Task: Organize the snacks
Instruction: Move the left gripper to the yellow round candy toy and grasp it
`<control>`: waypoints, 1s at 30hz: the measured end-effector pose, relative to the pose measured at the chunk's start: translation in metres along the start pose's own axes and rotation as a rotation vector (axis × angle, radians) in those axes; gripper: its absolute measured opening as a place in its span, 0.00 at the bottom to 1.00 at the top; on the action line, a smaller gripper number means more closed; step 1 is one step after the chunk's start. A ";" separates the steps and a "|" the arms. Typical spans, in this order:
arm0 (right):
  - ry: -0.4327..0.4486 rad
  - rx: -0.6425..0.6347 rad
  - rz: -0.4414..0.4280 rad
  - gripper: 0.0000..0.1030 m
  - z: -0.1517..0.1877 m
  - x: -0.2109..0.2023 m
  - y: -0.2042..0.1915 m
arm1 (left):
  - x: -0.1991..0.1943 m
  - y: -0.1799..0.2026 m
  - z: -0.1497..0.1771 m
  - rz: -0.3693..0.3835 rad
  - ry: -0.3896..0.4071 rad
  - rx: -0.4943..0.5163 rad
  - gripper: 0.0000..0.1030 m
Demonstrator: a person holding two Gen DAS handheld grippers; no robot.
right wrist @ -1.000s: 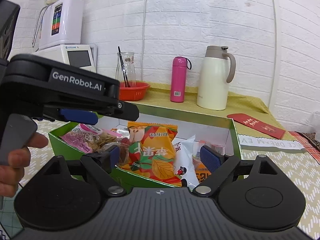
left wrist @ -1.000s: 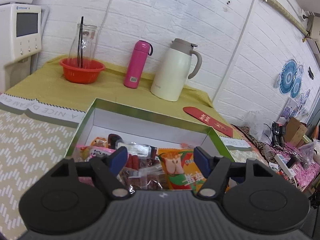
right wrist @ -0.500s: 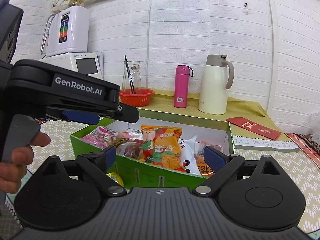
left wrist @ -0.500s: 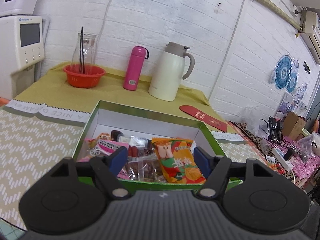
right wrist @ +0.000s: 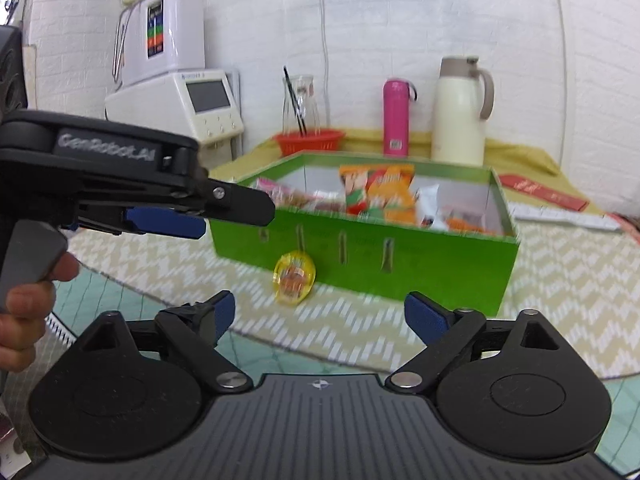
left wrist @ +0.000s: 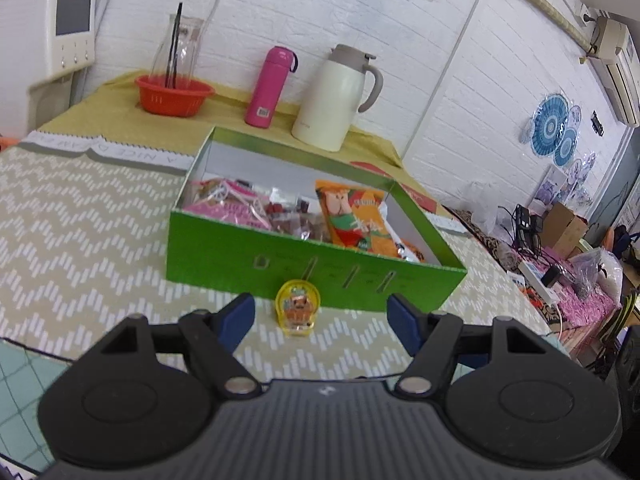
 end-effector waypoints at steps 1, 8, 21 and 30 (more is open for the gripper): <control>-0.021 -0.003 -0.004 1.00 0.002 0.003 -0.003 | 0.001 -0.005 0.003 0.001 -0.015 -0.008 0.68; -0.058 -0.030 -0.048 0.96 -0.004 0.018 -0.018 | 0.015 -0.024 0.002 0.040 -0.061 -0.038 0.68; -0.113 -0.016 -0.054 0.69 -0.012 0.045 -0.022 | 0.054 -0.034 -0.008 0.077 -0.139 -0.049 0.44; -0.121 0.004 -0.077 0.62 -0.015 0.053 -0.022 | 0.065 -0.037 -0.009 0.067 -0.162 -0.041 0.32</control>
Point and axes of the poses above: each gripper's, at about its wrist camera, not at the fingertips, and x roughly the way its jaws point, y to its right, z to its underside, the point moved 4 cm from there along x, roughly the way its jaws point, and after that the axes turned 14 degrees about z, right-handed, at the moved point
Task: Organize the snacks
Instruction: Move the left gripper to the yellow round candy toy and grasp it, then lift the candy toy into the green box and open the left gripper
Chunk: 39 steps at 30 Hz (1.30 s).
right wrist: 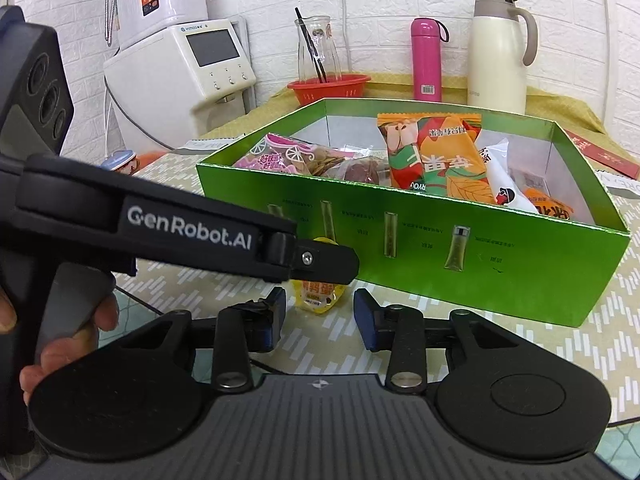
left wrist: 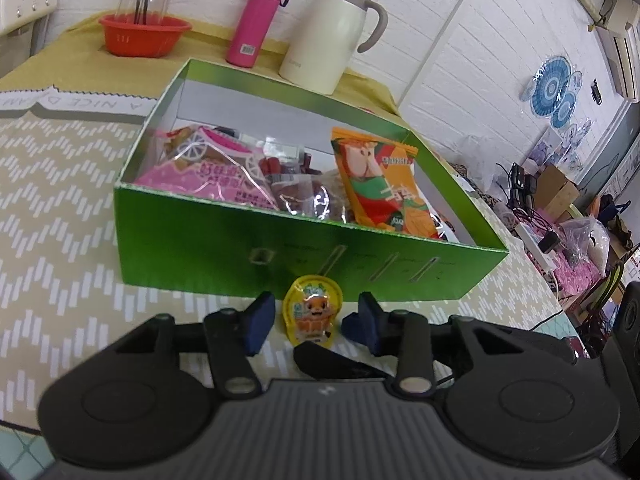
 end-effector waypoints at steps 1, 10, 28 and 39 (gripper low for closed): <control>0.000 0.003 -0.002 0.60 -0.001 0.001 -0.001 | 0.002 0.000 0.001 -0.004 -0.008 0.006 0.28; 0.014 -0.005 0.011 0.13 0.002 -0.006 -0.001 | -0.004 0.012 0.005 -0.023 0.014 0.044 0.10; -0.005 -0.010 0.028 0.66 -0.006 0.008 0.000 | 0.004 0.000 0.000 -0.004 0.022 0.007 0.10; 0.093 -0.040 0.038 0.60 0.000 -0.026 -0.007 | -0.021 0.025 0.005 0.014 0.061 0.034 0.06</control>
Point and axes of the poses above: each gripper's, at about its wrist camera, not at the fingertips, and x roughly the way its jaws point, y to its right, z to its underside, the point moved 4 cm from there along x, roughly the way its jaws point, and after that the axes turned 14 degrees about z, right-handed, at the moved point
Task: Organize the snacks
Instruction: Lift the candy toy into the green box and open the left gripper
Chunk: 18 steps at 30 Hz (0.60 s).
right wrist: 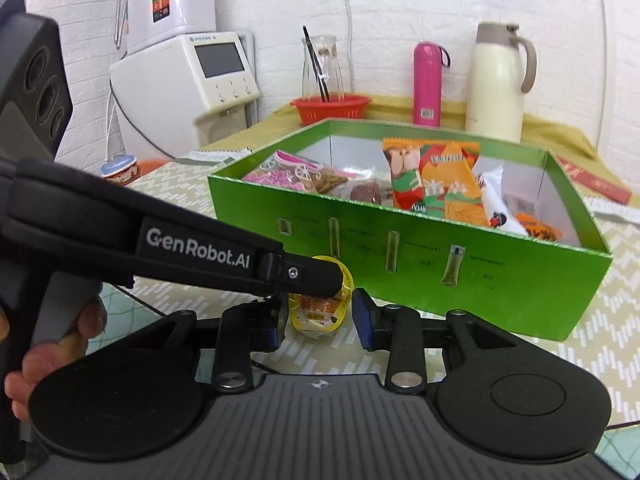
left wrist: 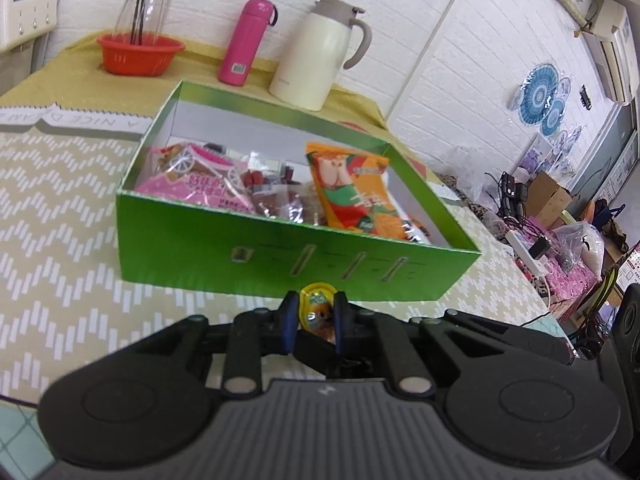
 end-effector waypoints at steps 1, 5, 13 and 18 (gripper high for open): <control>0.012 0.007 0.001 0.60 -0.001 -0.006 0.001 | -0.004 0.004 -0.001 0.006 0.008 0.010 0.06; 0.068 0.014 0.007 0.60 -0.012 -0.023 0.004 | -0.018 0.023 -0.008 0.016 0.047 0.059 0.06; 0.158 0.027 0.016 0.60 -0.040 -0.025 0.009 | -0.023 0.030 -0.040 0.029 0.100 0.098 0.06; 0.162 0.052 0.012 0.60 -0.049 -0.007 0.014 | -0.014 0.016 -0.055 0.031 0.108 0.071 0.06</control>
Point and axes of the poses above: each gripper's, at about its wrist camera, not at the fingertips, and x roughly the way its jaws point, y to its right, z to its underside, the point moved 4 cm from there along x, roughly the way its jaws point, and after that the axes turned 14 degrees about z, right-handed, at the moved point
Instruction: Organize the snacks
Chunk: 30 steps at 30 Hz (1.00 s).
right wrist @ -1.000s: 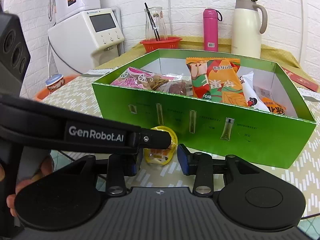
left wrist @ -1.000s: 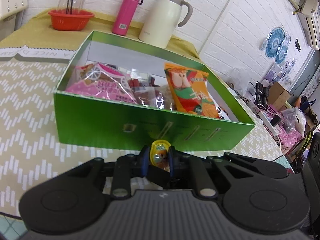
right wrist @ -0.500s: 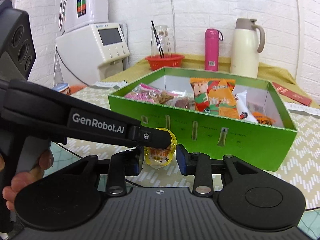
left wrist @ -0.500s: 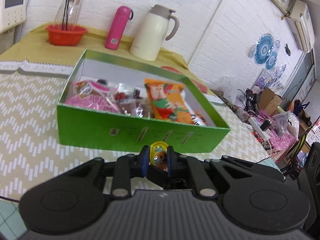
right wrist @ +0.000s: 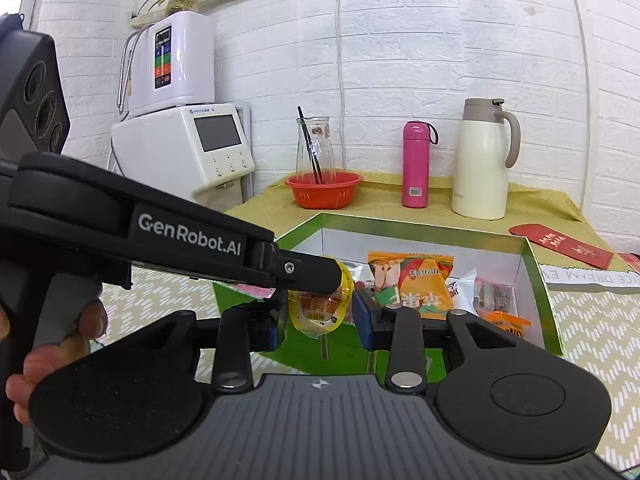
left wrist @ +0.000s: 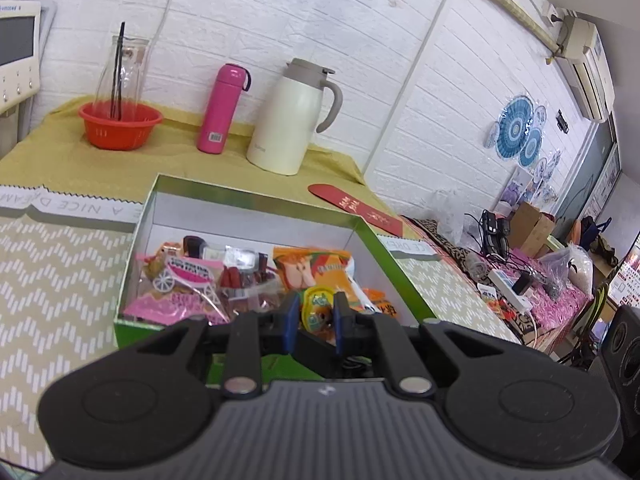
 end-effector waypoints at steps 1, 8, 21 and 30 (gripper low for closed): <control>-0.003 0.007 -0.003 0.60 -0.001 0.004 0.001 | 0.002 -0.003 -0.001 -0.001 0.001 -0.007 0.06; -0.006 0.030 -0.023 0.61 0.001 0.025 0.000 | 0.012 -0.022 -0.009 -0.024 -0.002 -0.020 0.06; 0.017 -0.036 0.003 1.00 0.011 0.029 -0.002 | -0.005 -0.044 -0.003 -0.185 0.084 -0.057 0.73; 0.016 -0.030 0.003 1.00 0.004 0.014 0.002 | -0.022 -0.027 -0.006 -0.235 0.106 -0.017 0.92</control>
Point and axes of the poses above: each gripper's, at about its wrist camera, not at the fingertips, and x roughly the way its jaws point, y to its right, z to its underside, the point moved 4 cm from there along x, roughly the way its jaws point, and after that the axes turned 14 degrees about z, right-handed, at the moved point
